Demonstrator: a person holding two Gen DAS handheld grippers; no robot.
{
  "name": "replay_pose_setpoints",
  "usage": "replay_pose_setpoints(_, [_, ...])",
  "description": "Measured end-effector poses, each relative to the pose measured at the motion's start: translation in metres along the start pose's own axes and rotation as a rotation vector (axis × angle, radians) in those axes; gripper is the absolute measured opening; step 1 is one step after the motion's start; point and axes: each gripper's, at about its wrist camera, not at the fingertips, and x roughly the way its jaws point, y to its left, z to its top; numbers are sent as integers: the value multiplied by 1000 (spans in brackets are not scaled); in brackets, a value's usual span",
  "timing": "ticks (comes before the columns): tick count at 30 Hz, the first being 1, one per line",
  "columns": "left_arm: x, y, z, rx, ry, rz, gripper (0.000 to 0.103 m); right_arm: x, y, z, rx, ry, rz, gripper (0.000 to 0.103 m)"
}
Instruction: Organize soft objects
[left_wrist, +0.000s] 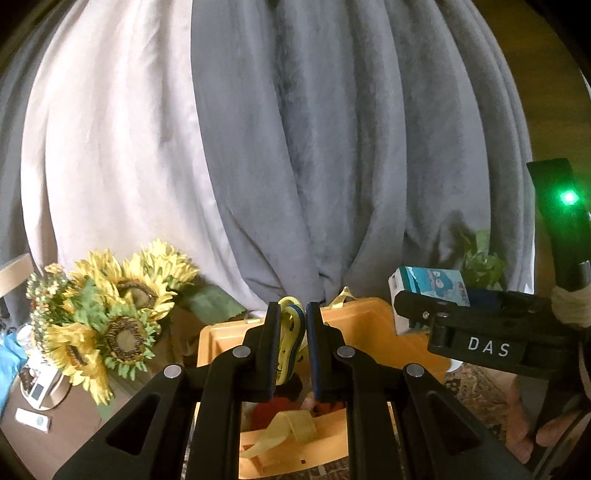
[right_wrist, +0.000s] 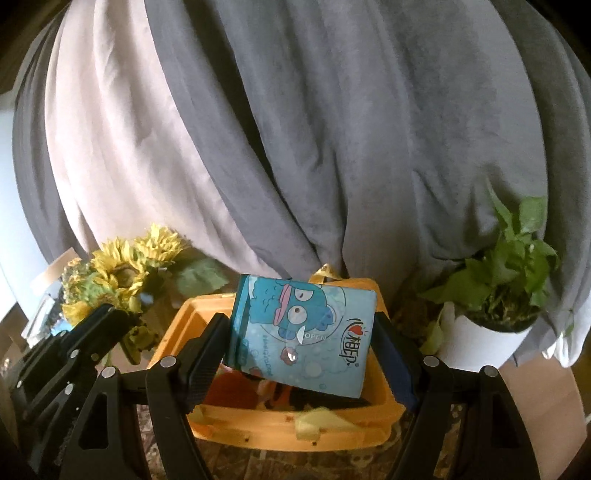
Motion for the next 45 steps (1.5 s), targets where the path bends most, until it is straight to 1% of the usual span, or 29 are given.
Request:
replay_pose_setpoints(6, [34, 5, -2, 2, 57, 1, 15, 33, -7, 3, 13, 52, 1, 78])
replay_pose_setpoints(13, [66, 8, -12, 5, 119, 10, 15, 67, -13, 0, -5, 119, -11, 78])
replay_pose_setpoints(14, [71, 9, -13, 2, 131, 10, 15, 70, -14, -1, -7, 121, 10, 78])
replay_pose_setpoints(17, [85, 11, -18, -2, 164, 8, 13, 83, -15, -3, -16, 150, 6, 78])
replay_pose_setpoints(23, [107, 12, -24, 10, 208, 6, 13, 105, -19, -7, -23, 211, 2, 78])
replay_pose_setpoints(30, [119, 13, -30, 5, 249, 1, 14, 122, -21, -16, -25, 290, 2, 79])
replay_pose_setpoints(31, [120, 14, -31, 0, 253, -1, 15, 123, -21, -17, -28, 296, -9, 79])
replay_pose_setpoints(32, [119, 14, -31, -1, 258, -1, 19, 123, -21, -18, -31, 301, -16, 79])
replay_pose_setpoints(33, [119, 14, -32, -1, 260, 4, 25, 123, -20, -19, -35, 302, -17, 79])
replay_pose_setpoints(34, [117, 14, -32, 0, 259, 10, 29, 122, -19, -19, -41, 299, -20, 79])
replay_pose_setpoints(35, [116, 14, -32, -1, 259, 14, 35, 121, -18, -19, -48, 293, -27, 81])
replay_pose_setpoints(36, [115, 14, -32, -2, 259, 18, 38, 119, -17, -19, -55, 289, -31, 83])
replay_pose_setpoints(40, [105, 16, -31, -16, 262, 45, 41, 108, -14, -18, -84, 263, -48, 83])
replay_pose_setpoints(42, [99, 18, -30, -25, 258, 53, 46, 101, -13, -17, -101, 249, -63, 83])
replay_pose_setpoints(43, [93, 18, -29, -28, 257, 70, 48, 96, -12, -17, -108, 241, -70, 83])
replay_pose_setpoints(45, [81, 19, -27, -38, 247, 88, 51, 83, -10, -17, -113, 222, -62, 83])
